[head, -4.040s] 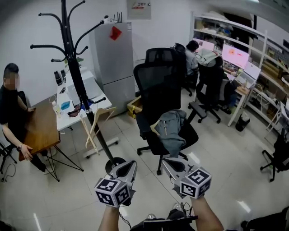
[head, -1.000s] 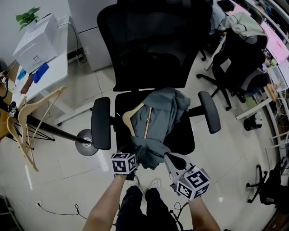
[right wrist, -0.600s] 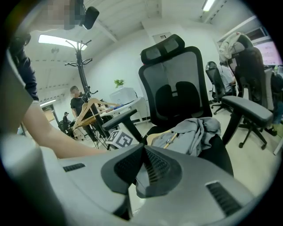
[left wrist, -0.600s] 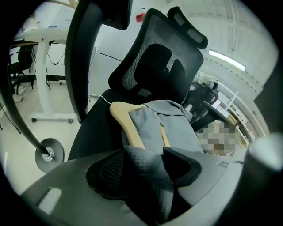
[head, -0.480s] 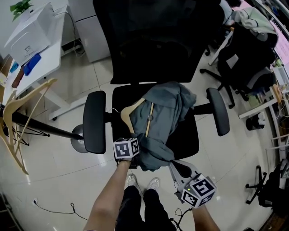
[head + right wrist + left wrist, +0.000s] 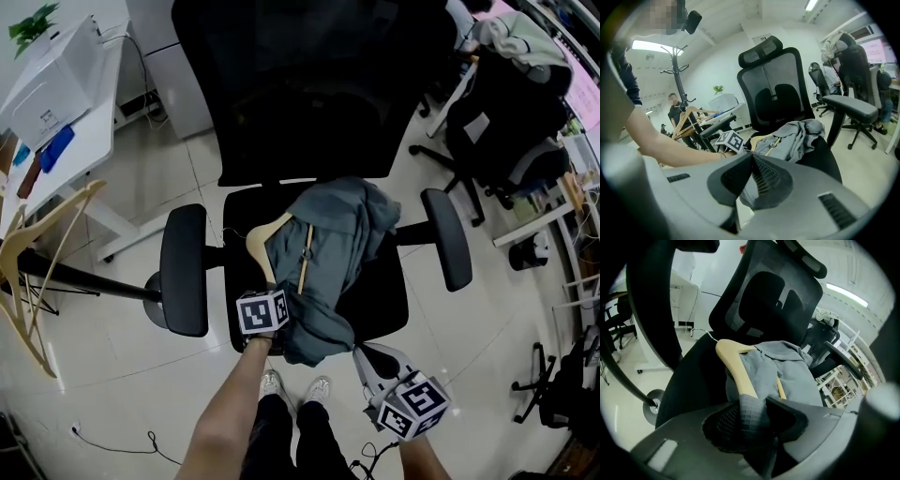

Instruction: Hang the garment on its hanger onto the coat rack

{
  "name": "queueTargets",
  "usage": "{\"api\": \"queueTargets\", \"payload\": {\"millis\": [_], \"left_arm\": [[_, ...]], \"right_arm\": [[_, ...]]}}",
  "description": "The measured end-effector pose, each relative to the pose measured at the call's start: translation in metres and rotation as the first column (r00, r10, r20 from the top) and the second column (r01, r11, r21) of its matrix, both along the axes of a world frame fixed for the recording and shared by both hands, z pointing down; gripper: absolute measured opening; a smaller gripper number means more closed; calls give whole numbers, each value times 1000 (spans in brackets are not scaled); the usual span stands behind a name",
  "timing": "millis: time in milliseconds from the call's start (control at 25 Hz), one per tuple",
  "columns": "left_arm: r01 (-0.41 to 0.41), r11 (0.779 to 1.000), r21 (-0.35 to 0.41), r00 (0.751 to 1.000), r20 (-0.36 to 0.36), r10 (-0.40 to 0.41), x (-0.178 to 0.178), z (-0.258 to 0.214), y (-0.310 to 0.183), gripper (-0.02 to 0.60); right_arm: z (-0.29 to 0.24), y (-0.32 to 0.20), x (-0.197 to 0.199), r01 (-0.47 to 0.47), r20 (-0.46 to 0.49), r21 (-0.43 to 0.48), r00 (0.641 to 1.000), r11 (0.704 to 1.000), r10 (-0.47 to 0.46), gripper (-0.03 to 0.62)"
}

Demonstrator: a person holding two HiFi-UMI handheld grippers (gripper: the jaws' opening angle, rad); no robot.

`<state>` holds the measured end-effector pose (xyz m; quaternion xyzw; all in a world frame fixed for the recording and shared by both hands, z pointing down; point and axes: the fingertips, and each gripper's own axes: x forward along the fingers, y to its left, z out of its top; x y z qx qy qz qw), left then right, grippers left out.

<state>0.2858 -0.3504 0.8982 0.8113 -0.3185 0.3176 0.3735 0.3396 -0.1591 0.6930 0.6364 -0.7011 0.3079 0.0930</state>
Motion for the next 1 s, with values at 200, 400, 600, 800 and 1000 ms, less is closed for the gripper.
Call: {"api": "queueTargets", "payload": {"millis": [200, 400, 600, 800, 1000], "left_arm": [[-15, 975, 220, 999, 32, 8, 2, -38, 2, 121], [-143, 944, 296, 990, 57, 132, 34, -70, 9, 55], [-165, 935, 314, 986, 86, 145, 39, -110, 5, 52], [-230, 865, 446, 973, 92, 211, 41, -187, 11, 52], [-259, 803, 536, 963, 79, 258, 40, -273, 16, 52]], "right_arm": [[-10, -1, 6, -6, 7, 26, 1000, 1000, 6, 0], [-31, -2, 15, -19, 6, 70, 1000, 997, 18, 0], [-57, 6, 32, -46, 3, 115, 999, 992, 46, 0], [-92, 14, 46, -54, -6, 178, 998, 982, 56, 0], [-136, 5, 51, -26, -29, 266, 999, 964, 35, 0]]}}
